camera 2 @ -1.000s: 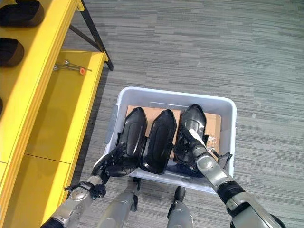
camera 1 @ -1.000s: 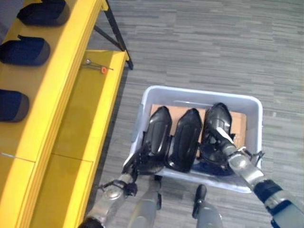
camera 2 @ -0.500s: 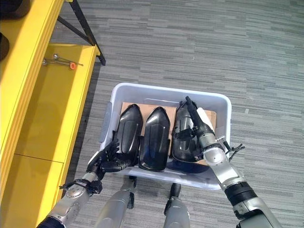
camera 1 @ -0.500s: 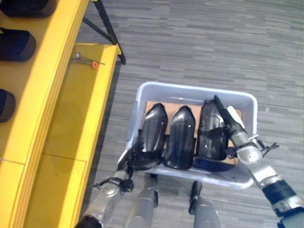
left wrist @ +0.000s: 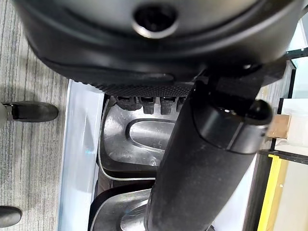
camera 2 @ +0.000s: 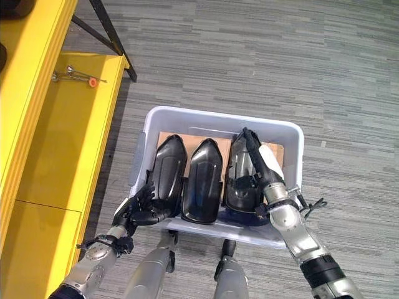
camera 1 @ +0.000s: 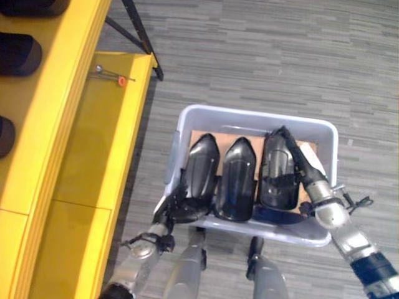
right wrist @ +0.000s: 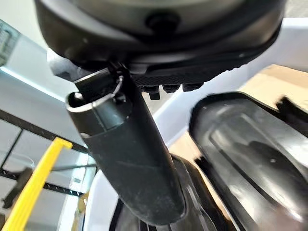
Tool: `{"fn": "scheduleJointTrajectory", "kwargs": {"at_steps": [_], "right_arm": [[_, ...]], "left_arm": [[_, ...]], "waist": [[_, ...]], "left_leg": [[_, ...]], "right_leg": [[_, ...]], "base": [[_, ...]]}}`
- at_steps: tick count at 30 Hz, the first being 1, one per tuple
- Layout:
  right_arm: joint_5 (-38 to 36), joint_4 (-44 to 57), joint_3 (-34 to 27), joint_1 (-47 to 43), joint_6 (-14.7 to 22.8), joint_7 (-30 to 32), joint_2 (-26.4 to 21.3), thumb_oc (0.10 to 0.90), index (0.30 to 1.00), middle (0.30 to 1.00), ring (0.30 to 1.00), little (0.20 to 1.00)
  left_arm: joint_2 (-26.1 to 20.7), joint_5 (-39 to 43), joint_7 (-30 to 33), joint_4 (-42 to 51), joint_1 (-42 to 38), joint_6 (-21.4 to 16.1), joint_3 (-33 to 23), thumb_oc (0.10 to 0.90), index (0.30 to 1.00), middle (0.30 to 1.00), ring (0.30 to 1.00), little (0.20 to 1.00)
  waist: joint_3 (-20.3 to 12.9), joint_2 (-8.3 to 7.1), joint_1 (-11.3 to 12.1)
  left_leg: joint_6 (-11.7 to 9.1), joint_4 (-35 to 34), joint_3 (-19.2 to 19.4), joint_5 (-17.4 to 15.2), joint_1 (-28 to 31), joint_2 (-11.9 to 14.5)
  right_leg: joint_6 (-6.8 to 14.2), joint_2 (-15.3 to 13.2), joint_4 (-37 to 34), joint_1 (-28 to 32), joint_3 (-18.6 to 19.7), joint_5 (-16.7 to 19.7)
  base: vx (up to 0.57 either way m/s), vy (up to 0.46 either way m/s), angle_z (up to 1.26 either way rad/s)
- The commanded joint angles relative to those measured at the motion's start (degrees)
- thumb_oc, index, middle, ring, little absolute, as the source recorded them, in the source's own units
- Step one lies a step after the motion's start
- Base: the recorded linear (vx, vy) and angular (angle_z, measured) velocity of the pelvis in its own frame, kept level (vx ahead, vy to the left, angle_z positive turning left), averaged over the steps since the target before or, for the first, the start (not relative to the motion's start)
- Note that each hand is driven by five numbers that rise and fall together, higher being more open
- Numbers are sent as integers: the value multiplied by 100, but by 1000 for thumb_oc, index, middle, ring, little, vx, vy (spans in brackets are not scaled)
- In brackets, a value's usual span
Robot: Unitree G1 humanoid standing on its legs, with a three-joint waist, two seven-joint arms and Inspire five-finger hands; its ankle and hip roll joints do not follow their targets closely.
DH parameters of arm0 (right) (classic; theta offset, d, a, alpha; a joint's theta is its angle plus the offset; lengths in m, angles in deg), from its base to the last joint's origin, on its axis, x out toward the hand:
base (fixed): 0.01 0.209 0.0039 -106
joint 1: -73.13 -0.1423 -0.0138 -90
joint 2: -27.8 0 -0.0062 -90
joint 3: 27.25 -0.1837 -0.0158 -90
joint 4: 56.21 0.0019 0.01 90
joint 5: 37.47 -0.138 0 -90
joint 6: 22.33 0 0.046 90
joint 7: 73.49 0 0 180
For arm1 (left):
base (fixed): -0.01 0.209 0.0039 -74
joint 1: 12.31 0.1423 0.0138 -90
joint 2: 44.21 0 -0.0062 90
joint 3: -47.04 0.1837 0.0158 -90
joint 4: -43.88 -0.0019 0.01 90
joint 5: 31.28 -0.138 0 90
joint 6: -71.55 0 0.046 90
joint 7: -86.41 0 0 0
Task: Move parts from the plastic box to the shelf.
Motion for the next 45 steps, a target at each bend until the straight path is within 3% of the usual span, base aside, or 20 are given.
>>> {"fn": "scheduleJointTrajectory", "kwargs": {"at_steps": [1, 11, 45], "right_arm": [[23, 745, -306, -217, 544, -25, -223, 900, 1000, 1000, 1000, 1000], [-239, 1192, -447, 636, 640, -262, -183, 900, 1000, 1000, 1000, 1000], [118, 336, 59, 735, 357, -313, -46, 900, 1000, 1000, 1000, 1000]], "left_arm": [[-117, -268, -9, 481, 125, -422, -273, 900, 1000, 1000, 1000, 1000], [-163, -327, 31, 499, 313, -445, -397, 900, 1000, 1000, 1000, 1000], [-227, -348, 58, 478, 356, -507, -383, 900, 1000, 1000, 1000, 1000]], "waist": [[-316, -210, -67], [-339, -330, -171], [-347, -353, -189]], "left_leg": [[-135, 835, 85, -838, 46, 371], [-142, 774, 147, -819, 92, 412], [-141, 785, 164, -801, 101, 400]], "right_leg": [[130, -536, 55, -304, 175, 661], [136, -503, 0, -316, 216, 703], [142, -502, 70, -333, 247, 710]], "base": [[0, 0, 0], [-1, 0, 0], [-2, -1, -1]]}}
